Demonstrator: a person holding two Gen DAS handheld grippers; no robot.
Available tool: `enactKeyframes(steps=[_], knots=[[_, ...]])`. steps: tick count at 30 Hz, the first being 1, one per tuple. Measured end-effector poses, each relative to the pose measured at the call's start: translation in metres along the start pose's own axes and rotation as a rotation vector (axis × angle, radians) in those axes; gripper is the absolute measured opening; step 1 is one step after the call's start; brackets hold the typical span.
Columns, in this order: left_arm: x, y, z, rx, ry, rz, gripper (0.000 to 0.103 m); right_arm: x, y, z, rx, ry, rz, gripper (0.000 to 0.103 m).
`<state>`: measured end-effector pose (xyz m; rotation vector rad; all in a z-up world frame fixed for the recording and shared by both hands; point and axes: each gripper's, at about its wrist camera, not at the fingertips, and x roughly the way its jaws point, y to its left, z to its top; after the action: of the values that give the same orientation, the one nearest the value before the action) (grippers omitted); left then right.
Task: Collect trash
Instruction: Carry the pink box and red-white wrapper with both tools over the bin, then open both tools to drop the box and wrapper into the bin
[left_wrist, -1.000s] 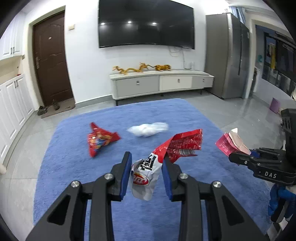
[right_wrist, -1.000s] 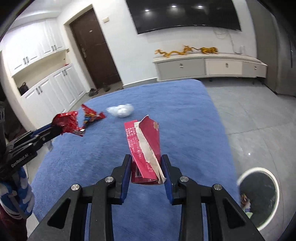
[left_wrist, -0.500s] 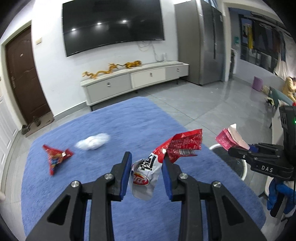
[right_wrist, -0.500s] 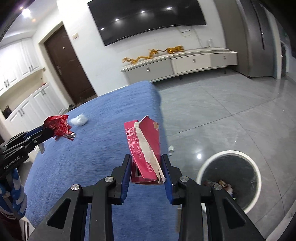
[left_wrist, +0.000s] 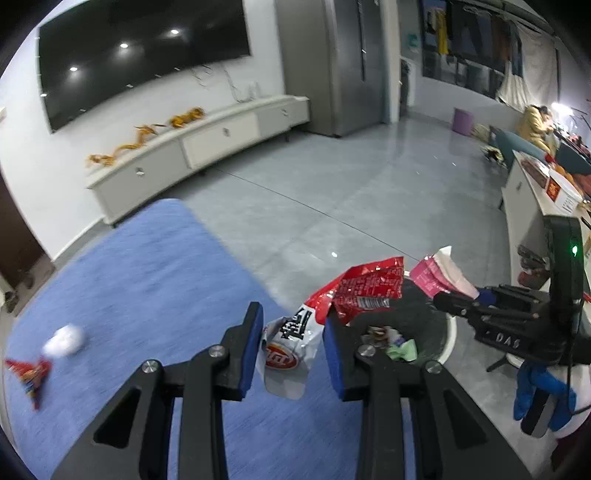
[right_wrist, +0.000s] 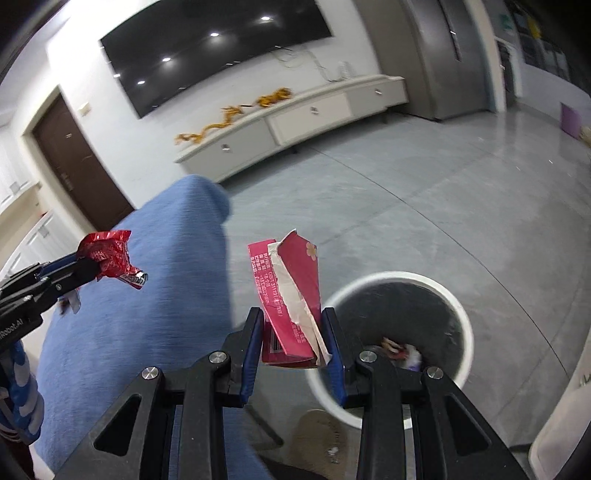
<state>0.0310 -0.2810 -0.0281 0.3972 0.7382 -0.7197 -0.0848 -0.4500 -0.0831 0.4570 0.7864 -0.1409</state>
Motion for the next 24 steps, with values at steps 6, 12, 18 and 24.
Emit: enactKeyframes(steps=[6,12,18,24], knots=[[0.068,-0.033,0.026,0.003,0.087,-0.118,0.031,0.023,-0.05,0.0,0.085,0.041,-0.077,0.03],[0.114,-0.059,0.044,-0.031,0.155,-0.238,0.032,0.044,-0.083,-0.005,0.143,0.077,-0.123,0.032],[0.139,-0.069,0.049,-0.097,0.203,-0.343,0.058,0.049,-0.106,-0.016,0.192,0.098,-0.157,0.05],[0.129,-0.066,0.048,-0.126,0.182,-0.339,0.058,0.038,-0.112,-0.024,0.213,0.101,-0.174,0.051]])
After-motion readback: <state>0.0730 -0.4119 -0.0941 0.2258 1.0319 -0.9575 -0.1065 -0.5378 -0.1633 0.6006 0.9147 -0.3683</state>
